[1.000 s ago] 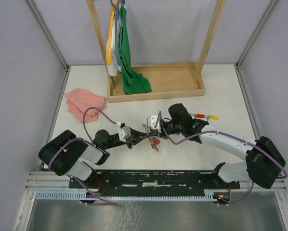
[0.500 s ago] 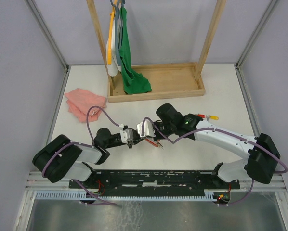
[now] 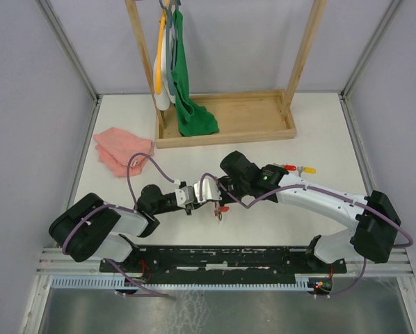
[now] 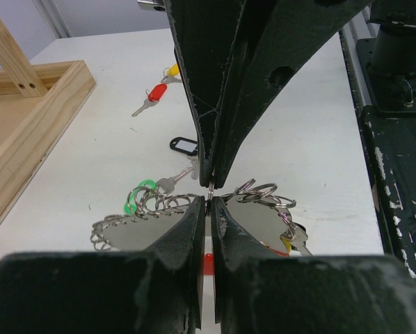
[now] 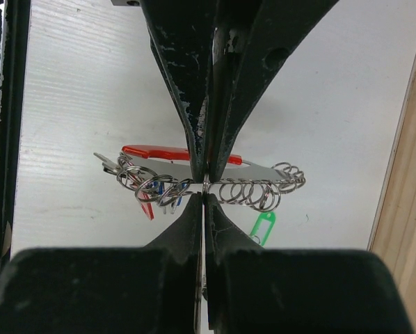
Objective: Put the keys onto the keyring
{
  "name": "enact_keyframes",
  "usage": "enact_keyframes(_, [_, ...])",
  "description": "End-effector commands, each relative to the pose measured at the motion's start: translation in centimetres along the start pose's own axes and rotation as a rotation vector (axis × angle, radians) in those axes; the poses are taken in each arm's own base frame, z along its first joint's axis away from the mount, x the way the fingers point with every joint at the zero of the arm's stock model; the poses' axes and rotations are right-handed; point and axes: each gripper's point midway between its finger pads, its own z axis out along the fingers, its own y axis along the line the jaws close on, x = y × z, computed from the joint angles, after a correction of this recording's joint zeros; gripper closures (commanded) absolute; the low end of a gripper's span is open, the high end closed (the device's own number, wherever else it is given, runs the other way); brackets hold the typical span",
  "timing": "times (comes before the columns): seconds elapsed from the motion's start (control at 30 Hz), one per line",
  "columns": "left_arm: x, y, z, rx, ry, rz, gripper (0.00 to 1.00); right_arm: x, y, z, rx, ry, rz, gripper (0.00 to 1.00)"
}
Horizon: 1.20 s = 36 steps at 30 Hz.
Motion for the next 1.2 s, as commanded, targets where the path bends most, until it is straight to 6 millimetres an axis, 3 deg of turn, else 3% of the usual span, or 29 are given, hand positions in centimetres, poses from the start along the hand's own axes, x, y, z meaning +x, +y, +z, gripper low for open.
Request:
enact_keyframes(0.0, [-2.1, 0.8, 1.0, -0.001, -0.073, 0.07, 0.88, -3.4, -1.6, -0.7, 0.043, -0.088, -0.041, 0.99])
enact_keyframes(0.13, [-2.3, 0.7, 0.9, -0.001, -0.094, 0.07, 0.97, -3.8, -1.5, -0.6, 0.038, -0.108, -0.042, 0.99])
enact_keyframes(0.3, [-3.4, 0.7, 0.5, -0.028, -0.154, 0.086, 0.97, -3.6, -1.6, -0.6, 0.08, -0.162, -0.023, 0.92])
enact_keyframes(0.63, [-4.4, 0.5, 0.0, -0.042, -0.201, 0.084, 0.97, -2.0, -2.7, -4.1, 0.159, -0.395, 0.081, 0.74])
enact_keyframes(1.17, [-5.1, 0.3, -0.2, -0.036, -0.221, 0.084, 0.97, -0.9, -1.9, -1.7, 0.102, -0.416, 0.108, 0.7])
